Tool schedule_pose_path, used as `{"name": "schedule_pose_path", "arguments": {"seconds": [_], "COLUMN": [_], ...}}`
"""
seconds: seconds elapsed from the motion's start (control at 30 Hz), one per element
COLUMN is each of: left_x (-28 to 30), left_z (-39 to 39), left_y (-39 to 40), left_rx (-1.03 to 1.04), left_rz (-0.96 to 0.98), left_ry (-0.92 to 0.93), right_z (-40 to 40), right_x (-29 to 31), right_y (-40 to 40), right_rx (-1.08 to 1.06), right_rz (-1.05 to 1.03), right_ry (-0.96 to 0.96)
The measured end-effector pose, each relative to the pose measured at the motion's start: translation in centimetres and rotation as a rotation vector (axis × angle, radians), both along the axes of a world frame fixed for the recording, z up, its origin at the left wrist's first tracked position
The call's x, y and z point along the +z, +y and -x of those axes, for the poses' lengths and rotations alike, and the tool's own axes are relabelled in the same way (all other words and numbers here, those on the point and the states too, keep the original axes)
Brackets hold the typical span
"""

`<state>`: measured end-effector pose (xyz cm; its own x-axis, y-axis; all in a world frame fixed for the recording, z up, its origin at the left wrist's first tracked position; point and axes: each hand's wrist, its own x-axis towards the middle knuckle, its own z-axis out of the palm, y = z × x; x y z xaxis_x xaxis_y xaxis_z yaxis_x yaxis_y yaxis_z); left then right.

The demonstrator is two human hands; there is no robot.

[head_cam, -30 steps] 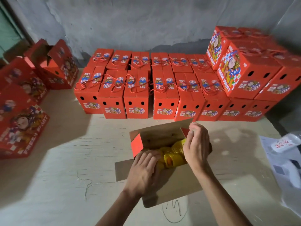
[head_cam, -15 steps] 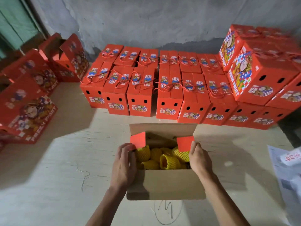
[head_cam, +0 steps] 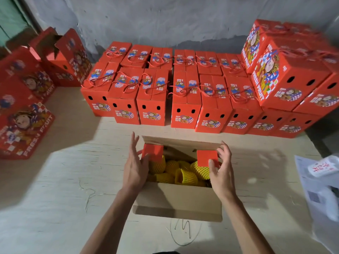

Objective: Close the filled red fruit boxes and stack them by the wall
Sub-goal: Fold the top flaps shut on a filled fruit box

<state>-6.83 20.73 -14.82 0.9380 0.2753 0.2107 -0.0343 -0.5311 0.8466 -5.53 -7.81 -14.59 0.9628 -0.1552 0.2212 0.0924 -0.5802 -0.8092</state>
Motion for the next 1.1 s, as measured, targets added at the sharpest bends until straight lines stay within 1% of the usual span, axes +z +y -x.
{"name": "schedule_pose_path", "arguments": {"seconds": [0.07,0.1,0.17,0.23,0.33,0.43,0.53,0.77,0.87,0.97,1.03,1.1], "left_x": [0.0,-0.1,-0.4,0.1,0.9,0.7,0.7,1.5,1.5,1.8,2.0,2.6], "left_z": [0.0,0.2,0.4,0.6,0.4,-0.1,-0.9,-3.3,-3.5,-3.6,-3.2,-2.7], "left_y": [0.1,0.3,0.9,1.1,1.0,0.8,0.7,0.4,0.0,0.4,0.7,0.5], "left_rx": [-0.003,-0.005,-0.065,-0.134,-0.164,-0.147,-0.085,-0.058,-0.057,-0.021,0.052,0.091], "left_rz": [-0.003,-0.001,-0.017,-0.055,-0.089,-0.186,-0.326,-0.424,-0.415,-0.444,-0.519,-0.643], "left_ry": [-0.025,-0.034,-0.034,0.059,0.219,0.257,0.280,0.277,0.266,0.338,0.351,0.317], "right_z": [0.2,0.3,0.5,0.3,-0.2,-0.6,-1.1,-3.4,-3.6,-3.5,-2.9,-2.3], "right_x": [0.4,0.5,0.5,0.3,0.1,0.1,0.2,1.4,1.1,1.7,2.3,3.0], "right_y": [0.0,0.0,-0.1,-0.2,-0.5,-0.9,-1.0,-0.2,0.2,-0.5,-1.9,-3.2], "right_rx": [0.013,0.019,0.056,0.124,0.224,0.288,0.229,0.098,0.023,-0.012,-0.082,-0.146], "right_rz": [-0.121,-0.135,-0.066,0.007,0.077,0.176,0.311,0.431,0.464,0.573,0.668,0.656], "right_ry": [-0.003,-0.011,0.000,0.076,0.145,0.190,0.172,0.166,0.139,0.131,0.156,0.173]}}
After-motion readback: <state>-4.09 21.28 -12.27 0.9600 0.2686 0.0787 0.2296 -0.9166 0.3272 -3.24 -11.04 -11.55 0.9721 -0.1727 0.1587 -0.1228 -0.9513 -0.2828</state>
